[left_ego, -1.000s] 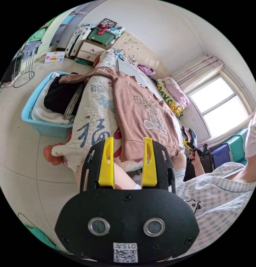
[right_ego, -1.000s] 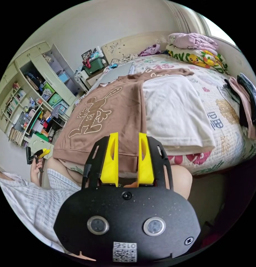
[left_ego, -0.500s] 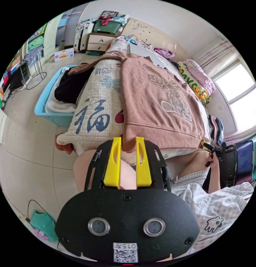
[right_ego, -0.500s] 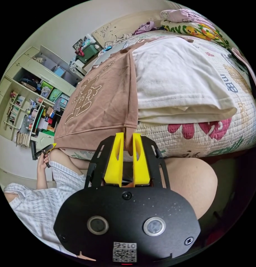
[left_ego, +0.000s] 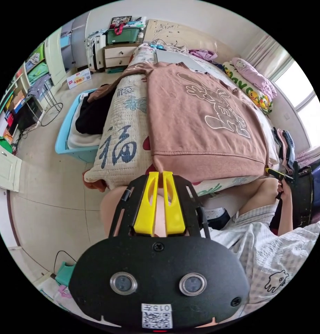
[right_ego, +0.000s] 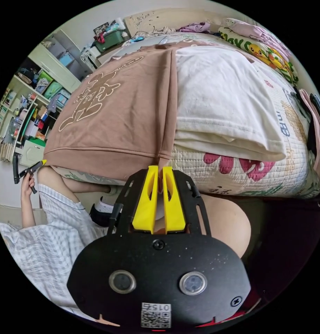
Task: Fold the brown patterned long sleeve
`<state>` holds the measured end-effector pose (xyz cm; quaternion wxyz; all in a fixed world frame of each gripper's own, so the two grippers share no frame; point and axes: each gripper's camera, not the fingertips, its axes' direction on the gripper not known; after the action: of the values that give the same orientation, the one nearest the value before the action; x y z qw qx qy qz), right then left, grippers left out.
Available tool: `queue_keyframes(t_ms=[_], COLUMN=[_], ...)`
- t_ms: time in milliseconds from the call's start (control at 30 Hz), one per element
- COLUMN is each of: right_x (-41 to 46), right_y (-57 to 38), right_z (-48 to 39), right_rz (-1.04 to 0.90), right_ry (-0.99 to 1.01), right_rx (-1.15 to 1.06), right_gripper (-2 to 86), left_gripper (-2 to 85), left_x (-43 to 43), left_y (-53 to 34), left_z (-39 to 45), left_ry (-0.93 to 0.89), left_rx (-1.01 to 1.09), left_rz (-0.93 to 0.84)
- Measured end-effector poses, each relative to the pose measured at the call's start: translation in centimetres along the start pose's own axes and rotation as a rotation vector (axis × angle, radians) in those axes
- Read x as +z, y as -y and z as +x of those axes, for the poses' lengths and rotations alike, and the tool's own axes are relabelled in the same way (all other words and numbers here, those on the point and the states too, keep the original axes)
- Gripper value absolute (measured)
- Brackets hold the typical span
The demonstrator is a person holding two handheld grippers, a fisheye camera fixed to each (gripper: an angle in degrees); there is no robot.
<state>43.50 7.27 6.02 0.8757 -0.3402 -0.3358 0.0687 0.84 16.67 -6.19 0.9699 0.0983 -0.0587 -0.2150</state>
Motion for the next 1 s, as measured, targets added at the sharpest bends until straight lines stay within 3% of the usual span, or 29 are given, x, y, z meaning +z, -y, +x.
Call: queue_keyframes(t_ms=[300,567,867,1000], right_x=[-2.2,-7.2,-12.3,-20.3], right_y=[-1.7,-2.7,-4.2,-7.1], right_z=[-6.1,-3.1,-4.6,-2.5], right_rz=[0.015,0.004,-0.003,0.117], right_ry=[-0.228,0.016,-0.009,-0.071], right_rx=[-0.097,-0.021,-0.088,-0.111], right_gripper=[1.4,2.6,4.2,4.6], left_gripper=[1.0,2.0,6.1,6.0], left_x=[1.1,1.5,0.8,-2.3], left_y=[-0.3,-1.8,-3.9,-4.4], left_z=[1.1,1.9,1.3,1.1], left_ry=[-0.022,-0.008,0.043,0.043], left_rx=[-0.028,-0.034,-0.162,-0.229], left_rz=[-0.013,-0.003,-0.031,0.119])
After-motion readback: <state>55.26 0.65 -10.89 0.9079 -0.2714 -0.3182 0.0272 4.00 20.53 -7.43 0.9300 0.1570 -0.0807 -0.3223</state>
